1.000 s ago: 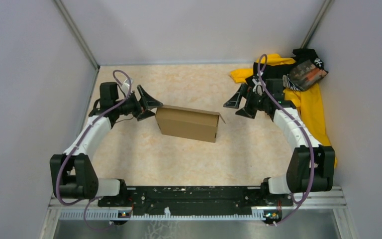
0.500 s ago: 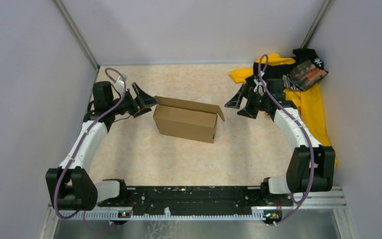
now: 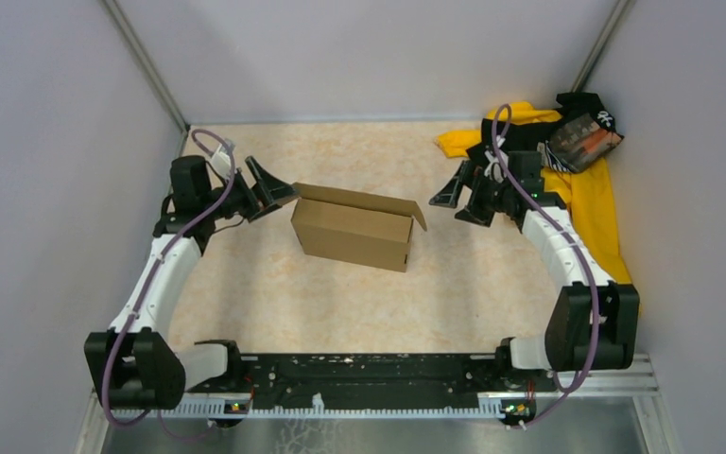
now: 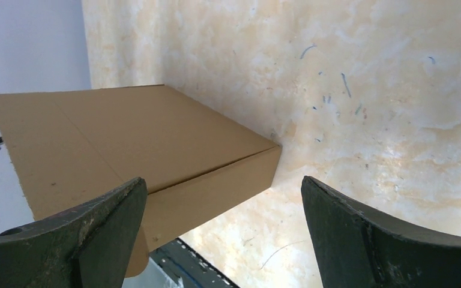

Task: Fold the paper box

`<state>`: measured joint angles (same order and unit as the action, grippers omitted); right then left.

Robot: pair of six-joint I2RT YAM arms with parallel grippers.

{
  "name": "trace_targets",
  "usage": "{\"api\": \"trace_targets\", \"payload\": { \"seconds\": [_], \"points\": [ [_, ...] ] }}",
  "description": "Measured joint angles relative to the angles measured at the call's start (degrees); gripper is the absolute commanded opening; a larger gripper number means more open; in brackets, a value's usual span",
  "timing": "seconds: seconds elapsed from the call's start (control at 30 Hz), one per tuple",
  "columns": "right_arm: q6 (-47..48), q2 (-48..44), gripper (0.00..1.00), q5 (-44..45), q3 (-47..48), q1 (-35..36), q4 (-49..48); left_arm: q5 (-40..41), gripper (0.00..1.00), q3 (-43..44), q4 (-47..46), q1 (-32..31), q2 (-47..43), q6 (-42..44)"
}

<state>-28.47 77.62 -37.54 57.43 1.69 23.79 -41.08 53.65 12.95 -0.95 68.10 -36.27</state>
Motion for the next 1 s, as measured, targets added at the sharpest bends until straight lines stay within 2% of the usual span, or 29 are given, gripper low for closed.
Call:
{"api": "trace_targets", "payload": {
  "seconds": [0.17, 0.33, 0.43, 0.5, 0.57, 0.63, 0.67, 0.73, 0.83, 0.87, 0.9, 0.93, 1.0],
  "points": [
    [1.4, -3.3, 0.99, 3.9, 0.0, 0.0, 2.1, 3.3, 0.99, 0.0, 1.5, 0.1, -4.1, 1.9],
    [4.6, -11.3, 0.98, 7.7, 0.0, 0.0, 2.4, 5.2, 0.99, 3.0, 3.8, 0.1, -6.8, 4.9],
    [7.6, -15.4, 0.83, 10.8, 0.7, 1.2, 3.0, 5.3, 0.99, 4.8, 4.3, 0.2, -6.7, 6.6],
    [9.9, -17.0, 0.79, 13.5, 2.1, 3.3, 4.1, 5.4, 0.99, 5.4, 4.9, 0.2, -6.7, 7.6],
    [12.2, -18.0, 0.83, 16.9, 3.6, 6.9, 5.0, 5.6, 0.99, 5.7, 5.7, 0.2, -6.5, 8.7],
    [14.2, -19.2, 0.96, 22.2, 4.4, 12.0, 6.0, 5.7, 0.99, 5.8, 6.8, 0.2, -6.4, 9.4],
    [15.0, -19.9, 0.98, 24.6, 4.5, 14.5, 6.4, 5.8, 0.99, 5.9, 7.1, 0.2, -6.4, 9.8],
    [17.2, -21.9, 0.99, 31.1, 4.5, 20.9, 7.3, 6.2, 0.99, 6.7, 8.8, 0.2, -6.3, 11.0],
    [17.7, -25.5, 0.98, 37.1, 4.3, 24.6, 7.1, 7.3, 0.99, 9.4, 11.2, 0.2, -6.3, 13.3],
    [17.3, -26.8, 0.91, 38.8, 3.9, 24.5, 6.5, 7.7, 0.99, 10.6, 11.9, 0.2, -6.3, 14.2],
    [16.8, -28.2, 0.78, 40.0, 3.3, 24.5, 5.6, 8.0, 0.99, 11.5, 12.4, 0.2, -6.3, 14.8],
    [16.7, -29.3, 0.59, 40.6, 3.0, 24.5, 4.9, 8.3, 0.99, 12.5, 12.9, 0.2, -6.3, 15.5],
    [16.9, -30.1, 0.43, 40.4, 2.9, 24.5, 4.3, 8.8, 0.99, 13.7, 13.4, 0.1, -6.3, 16.9]
  ]
}}
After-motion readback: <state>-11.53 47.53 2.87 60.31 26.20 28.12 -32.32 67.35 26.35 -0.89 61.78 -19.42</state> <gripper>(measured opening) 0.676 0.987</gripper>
